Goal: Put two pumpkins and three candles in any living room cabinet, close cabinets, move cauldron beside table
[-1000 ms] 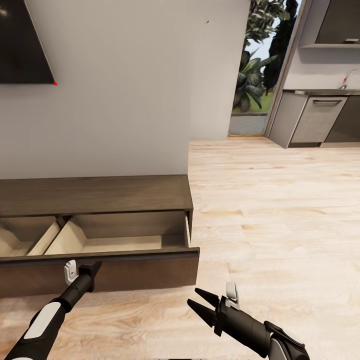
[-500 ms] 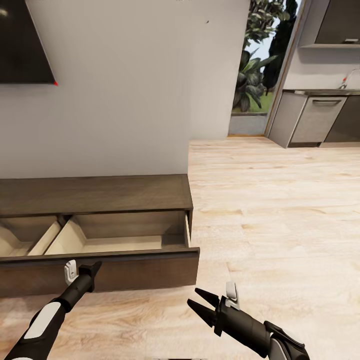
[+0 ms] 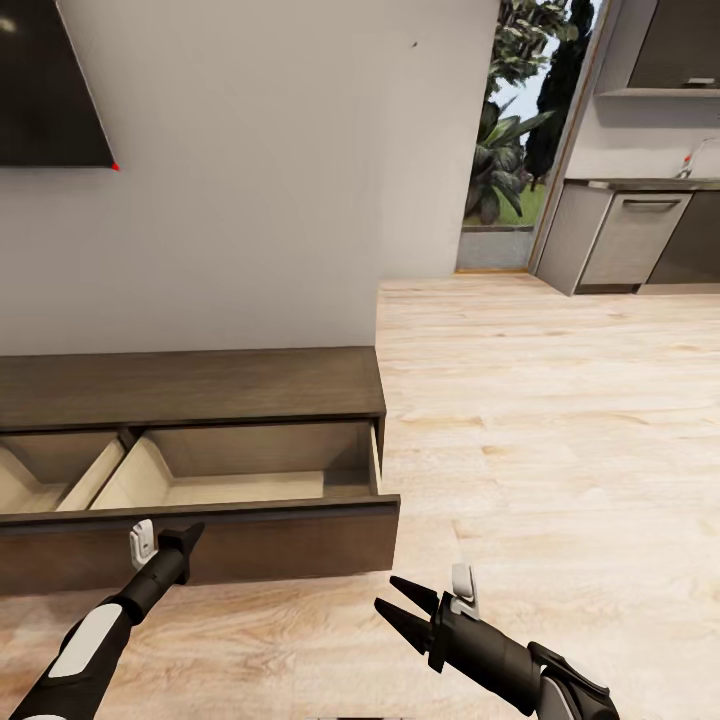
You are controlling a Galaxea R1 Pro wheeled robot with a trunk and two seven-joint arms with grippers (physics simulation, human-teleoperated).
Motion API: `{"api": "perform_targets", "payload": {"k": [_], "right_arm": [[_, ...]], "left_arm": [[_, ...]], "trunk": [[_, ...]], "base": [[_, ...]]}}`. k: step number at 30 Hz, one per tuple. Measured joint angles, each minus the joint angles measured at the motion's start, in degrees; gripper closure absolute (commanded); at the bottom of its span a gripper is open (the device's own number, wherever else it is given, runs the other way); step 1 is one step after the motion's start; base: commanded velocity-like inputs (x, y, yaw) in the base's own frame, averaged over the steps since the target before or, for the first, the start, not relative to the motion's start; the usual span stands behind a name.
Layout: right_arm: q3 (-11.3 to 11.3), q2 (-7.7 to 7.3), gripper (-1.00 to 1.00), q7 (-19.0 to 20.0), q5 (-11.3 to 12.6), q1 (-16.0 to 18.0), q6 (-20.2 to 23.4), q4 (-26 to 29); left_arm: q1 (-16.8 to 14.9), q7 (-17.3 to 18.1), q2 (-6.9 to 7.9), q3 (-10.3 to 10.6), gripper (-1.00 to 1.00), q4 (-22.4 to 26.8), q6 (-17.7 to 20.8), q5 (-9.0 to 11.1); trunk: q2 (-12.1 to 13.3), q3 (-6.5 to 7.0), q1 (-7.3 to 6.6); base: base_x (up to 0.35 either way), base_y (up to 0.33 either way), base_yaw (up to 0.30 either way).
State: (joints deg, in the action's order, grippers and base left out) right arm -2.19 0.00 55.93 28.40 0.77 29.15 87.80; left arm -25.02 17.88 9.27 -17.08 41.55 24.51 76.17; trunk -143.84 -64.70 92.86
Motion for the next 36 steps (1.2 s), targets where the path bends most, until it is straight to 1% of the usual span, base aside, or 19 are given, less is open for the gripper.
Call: {"api": "perform_targets", "payload": {"k": [9,10,11,12,21,32,36], "right_arm": [[0.01,0.0,-1.0,0.05,0.0,0.0,0.0,0.0],[0.03,-0.03,-1.0,0.07,0.0,0.0,0.0,0.0],[0.04,-0.04,-1.0,0.07,-0.01,0.0,0.0,0.0],[0.02,-0.04,-1.0,0.07,-0.01,0.0,0.0,0.0],[0.0,-0.01,-1.0,0.07,0.0,0.0,-0.01,0.0],[0.0,-0.03,-1.0,0.19,0.01,0.0,0.01,-0.06],[0.08,-0.11,-1.0,0.26,0.3,0.0,-0.01,-0.01]], "left_arm": [[-0.01,-0.01,-0.06,-0.09,1.0,-0.02,0.0,0.08],[-0.01,-0.01,-0.06,-0.09,-1.0,-0.02,0.0,0.08],[0.0,-0.3,-0.03,-0.3,-1.0,-0.43,-0.28,-0.7],[0.01,-0.33,-0.03,-0.32,-1.0,-0.48,-0.34,-0.9],[0.0,-0.34,-0.03,-0.32,-1.0,-0.48,-0.35,-0.91],[0.0,-0.34,-0.03,-0.32,-1.0,-0.48,-0.37,-0.91],[0.0,-0.34,-0.03,-0.32,-1.0,-0.48,-0.35,-0.91]], "trunk": [[0.0,0.0,0.0],[0.0,0.0,0.0],[0.01,-0.01,0.01],[0.01,-0.01,0.01],[0.01,-0.01,0.01],[0.01,-0.01,0.04],[0.01,-0.01,0.02]], "base": [[0.0,0.0,0.0],[0.0,0.0,0.0],[0.0,0.0,0.0],[0.0,0.0,0.0],[-0.01,0.0,0.0],[-0.223,0.0,0.0],[-0.079,0.0,0.0]]}}
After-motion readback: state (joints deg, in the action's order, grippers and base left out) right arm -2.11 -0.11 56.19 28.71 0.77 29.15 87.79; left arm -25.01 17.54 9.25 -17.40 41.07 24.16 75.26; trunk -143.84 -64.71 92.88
